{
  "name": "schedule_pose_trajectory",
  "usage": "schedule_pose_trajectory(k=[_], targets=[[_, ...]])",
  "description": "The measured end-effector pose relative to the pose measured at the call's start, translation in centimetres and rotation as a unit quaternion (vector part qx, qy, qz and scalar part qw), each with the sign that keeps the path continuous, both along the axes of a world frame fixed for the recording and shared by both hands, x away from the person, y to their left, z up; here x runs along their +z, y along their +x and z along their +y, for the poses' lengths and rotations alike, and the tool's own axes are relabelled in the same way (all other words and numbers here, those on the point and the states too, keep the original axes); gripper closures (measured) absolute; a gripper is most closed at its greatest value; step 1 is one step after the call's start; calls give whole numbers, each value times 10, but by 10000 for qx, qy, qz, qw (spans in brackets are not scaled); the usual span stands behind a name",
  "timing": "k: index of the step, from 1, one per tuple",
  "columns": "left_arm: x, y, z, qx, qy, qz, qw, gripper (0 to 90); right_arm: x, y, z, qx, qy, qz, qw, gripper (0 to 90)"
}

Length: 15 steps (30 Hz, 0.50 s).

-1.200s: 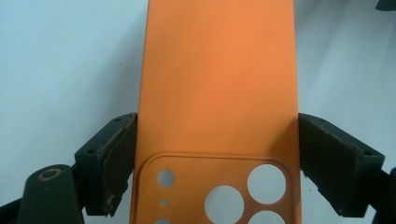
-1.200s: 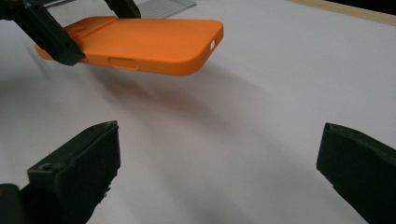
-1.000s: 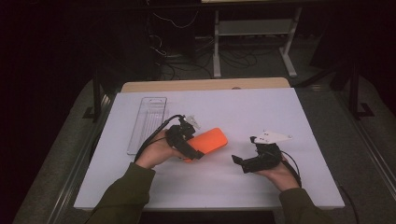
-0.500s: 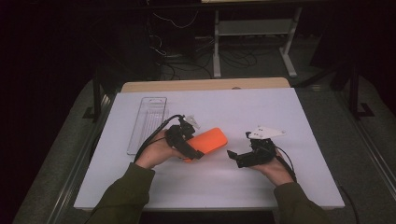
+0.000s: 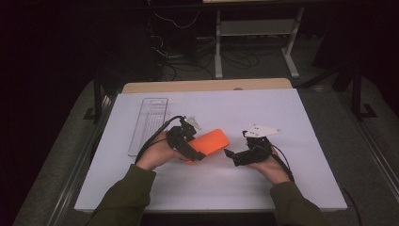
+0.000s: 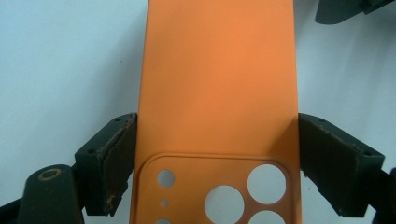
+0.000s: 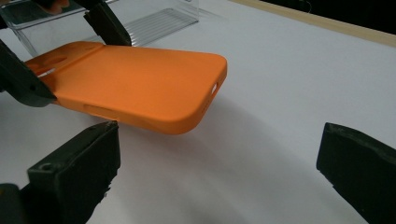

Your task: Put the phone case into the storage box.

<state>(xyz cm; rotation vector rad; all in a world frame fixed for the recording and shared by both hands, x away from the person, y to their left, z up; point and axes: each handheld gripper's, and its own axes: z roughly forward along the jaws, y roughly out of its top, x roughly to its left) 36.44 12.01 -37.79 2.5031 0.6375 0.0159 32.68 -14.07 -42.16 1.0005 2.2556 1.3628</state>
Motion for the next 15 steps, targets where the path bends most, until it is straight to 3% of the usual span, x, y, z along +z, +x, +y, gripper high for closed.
schedule_pose_trajectory(k=[15], targets=[[-3,-1,-1,-36,53,10,10000,159,-3,-1,3,15,-306,-175,9994,0]])
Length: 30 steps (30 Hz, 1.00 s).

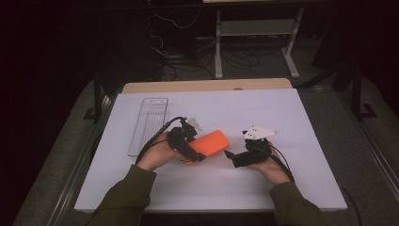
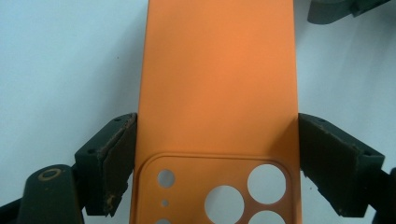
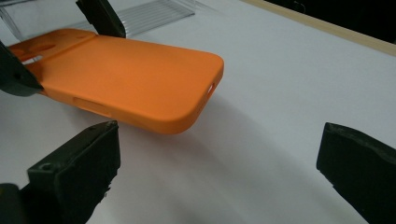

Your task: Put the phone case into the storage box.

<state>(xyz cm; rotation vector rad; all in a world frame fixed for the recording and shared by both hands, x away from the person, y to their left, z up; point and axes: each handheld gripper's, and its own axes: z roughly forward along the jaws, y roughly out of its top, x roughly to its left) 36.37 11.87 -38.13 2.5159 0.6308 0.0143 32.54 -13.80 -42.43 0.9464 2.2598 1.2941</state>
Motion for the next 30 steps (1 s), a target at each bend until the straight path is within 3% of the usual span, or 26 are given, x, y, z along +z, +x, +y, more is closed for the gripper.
schedule_pose_trajectory(k=[4,16,30], targets=[[-1,0,0,5,2,3,10000,158,-1,-1,1,-11,-188,-88,9998,0],[1,0,2,19,-24,3,10000,158,0,-5,4,15,-416,-327,9986,0],[0,-1,1,18,-28,14,10000,158,1,-11,8,32,-848,-685,9940,0]])
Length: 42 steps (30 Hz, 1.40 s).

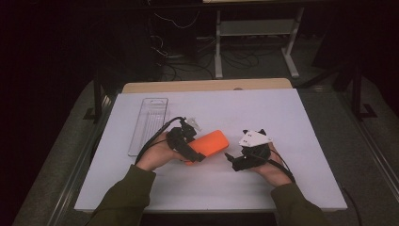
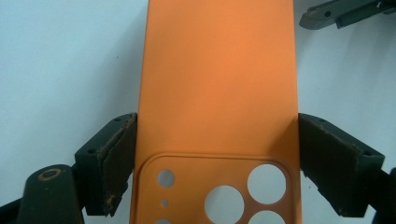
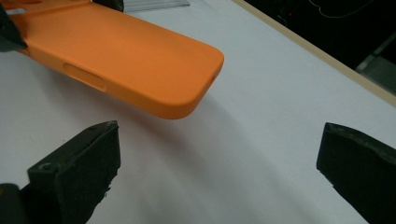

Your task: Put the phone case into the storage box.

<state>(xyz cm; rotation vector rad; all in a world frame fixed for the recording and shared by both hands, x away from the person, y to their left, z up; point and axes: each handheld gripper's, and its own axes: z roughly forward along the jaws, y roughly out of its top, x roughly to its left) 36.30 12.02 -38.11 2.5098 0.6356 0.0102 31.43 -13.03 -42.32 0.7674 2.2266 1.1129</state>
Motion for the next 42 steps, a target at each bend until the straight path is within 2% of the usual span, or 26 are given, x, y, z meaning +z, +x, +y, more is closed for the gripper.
schedule_pose_trajectory(k=[11,16,21,24,34,42], targets=[[0,1,0,-72,9,-11,10000,158,1,-4,4,99,-370,-322,9987,0],[0,1,0,-57,-5,-15,10000,158,1,-6,6,123,-498,-380,9980,0],[1,1,1,-55,-33,6,10000,158,2,-8,8,177,-698,-584,9957,0],[0,1,1,-61,-35,6,10000,158,1,-10,10,187,-749,-607,9952,0],[-1,1,1,-23,-68,15,10000,158,1,-15,16,284,-1161,-902,9887,0],[-1,0,1,-23,-63,10,10000,158,2,-18,19,307,-1491,-1218,9808,0]])
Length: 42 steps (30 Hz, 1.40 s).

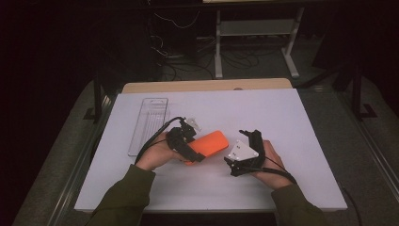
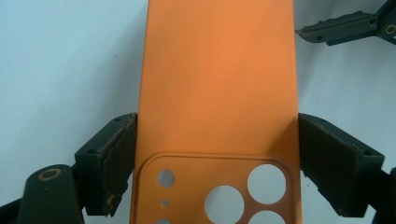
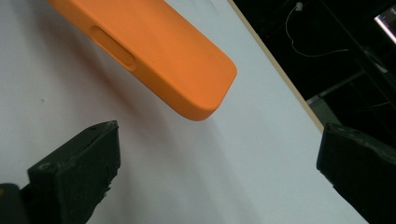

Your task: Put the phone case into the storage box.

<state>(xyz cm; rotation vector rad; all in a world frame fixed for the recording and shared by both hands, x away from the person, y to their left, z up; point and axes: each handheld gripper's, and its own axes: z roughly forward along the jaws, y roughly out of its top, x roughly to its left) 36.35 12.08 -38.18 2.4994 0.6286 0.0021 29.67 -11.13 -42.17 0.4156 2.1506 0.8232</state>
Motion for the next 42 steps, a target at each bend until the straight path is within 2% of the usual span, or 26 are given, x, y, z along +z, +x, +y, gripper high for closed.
schedule_pose_trajectory(k=[5,13,26,30,37,42], targets=[[0,0,0,-4,18,6,10000,158,0,-3,2,36,-167,-185,9997,0],[0,-1,-1,31,8,40,10000,158,-1,-5,4,34,-336,-329,9989,0],[-1,-1,-1,12,25,10,10000,158,-3,-9,9,19,-664,-694,9954,0],[-1,-1,-2,43,12,22,10000,159,-3,-9,9,50,-841,-858,9927,0],[0,-1,-1,-13,55,-11,10000,158,-3,-10,11,105,-993,-981,9901,0],[1,-1,-1,-26,78,0,10000,159,-4,-12,14,160,-1229,-1172,9854,0]])
